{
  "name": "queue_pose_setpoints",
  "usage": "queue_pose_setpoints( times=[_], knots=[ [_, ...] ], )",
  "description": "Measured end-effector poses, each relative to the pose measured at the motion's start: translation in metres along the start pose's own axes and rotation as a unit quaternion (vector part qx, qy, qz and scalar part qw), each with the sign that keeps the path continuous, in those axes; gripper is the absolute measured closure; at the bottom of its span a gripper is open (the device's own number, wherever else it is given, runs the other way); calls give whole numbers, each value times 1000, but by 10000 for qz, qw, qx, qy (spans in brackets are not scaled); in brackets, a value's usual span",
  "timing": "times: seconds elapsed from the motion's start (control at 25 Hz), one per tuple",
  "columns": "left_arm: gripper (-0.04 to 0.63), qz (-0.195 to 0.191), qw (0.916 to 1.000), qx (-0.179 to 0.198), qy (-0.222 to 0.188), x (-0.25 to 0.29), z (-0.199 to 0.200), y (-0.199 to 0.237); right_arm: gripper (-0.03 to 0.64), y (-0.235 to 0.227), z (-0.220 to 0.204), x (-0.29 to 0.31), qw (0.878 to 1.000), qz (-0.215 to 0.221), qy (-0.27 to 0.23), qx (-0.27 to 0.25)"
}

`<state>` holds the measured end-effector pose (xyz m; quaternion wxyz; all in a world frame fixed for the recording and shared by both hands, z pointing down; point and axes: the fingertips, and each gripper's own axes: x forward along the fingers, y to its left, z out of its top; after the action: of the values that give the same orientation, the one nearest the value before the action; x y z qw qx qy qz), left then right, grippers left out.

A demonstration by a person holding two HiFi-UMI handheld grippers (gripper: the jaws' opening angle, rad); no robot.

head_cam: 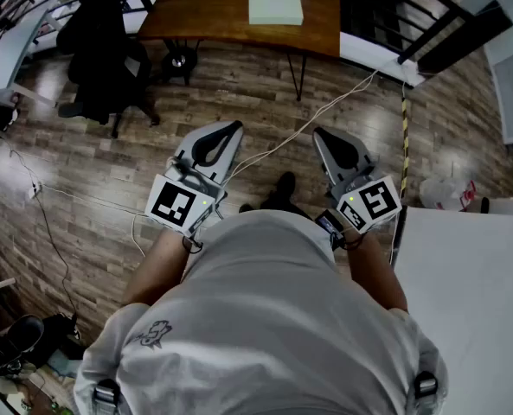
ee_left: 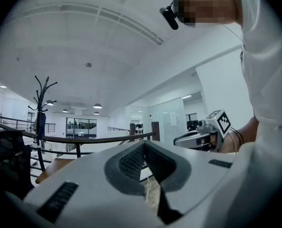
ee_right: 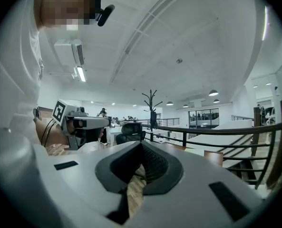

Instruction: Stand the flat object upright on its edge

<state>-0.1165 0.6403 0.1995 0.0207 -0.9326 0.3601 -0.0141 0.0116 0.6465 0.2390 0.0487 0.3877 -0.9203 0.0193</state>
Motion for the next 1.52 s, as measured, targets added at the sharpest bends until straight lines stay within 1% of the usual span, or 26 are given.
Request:
queue_pose_setpoints(
  times=[0.24,0.48,0.64,0.8,1.0,1.12,1.2,1.52],
  knots=[
    [583,71,10000,-64,30,6,-2,12,584,-11,3,6,10000,-45,-6,24],
    [583,100,9998,-128,98,17,-6,19,584,-26,-2,8,10000,40,54,38],
    [583,177,9995,-199,159,29,-13,26,584,-45,-9,10,9999,12,115,38],
    [583,255,9991,-179,281,44,-21,40,583,-72,-12,15,9999,-69,129,22],
    [583,374,9985,-127,381,77,-26,56,583,-111,-13,24,9998,-20,188,-41],
    [583,383,9981,-321,352,100,-31,63,584,-135,-13,30,9998,-40,189,-58],
    [583,420,9978,-372,346,116,-35,68,584,-149,-12,34,9998,-12,187,-84],
    [583,599,9974,-276,304,172,-34,78,584,-197,-9,44,9990,387,178,-144]
  ],
)
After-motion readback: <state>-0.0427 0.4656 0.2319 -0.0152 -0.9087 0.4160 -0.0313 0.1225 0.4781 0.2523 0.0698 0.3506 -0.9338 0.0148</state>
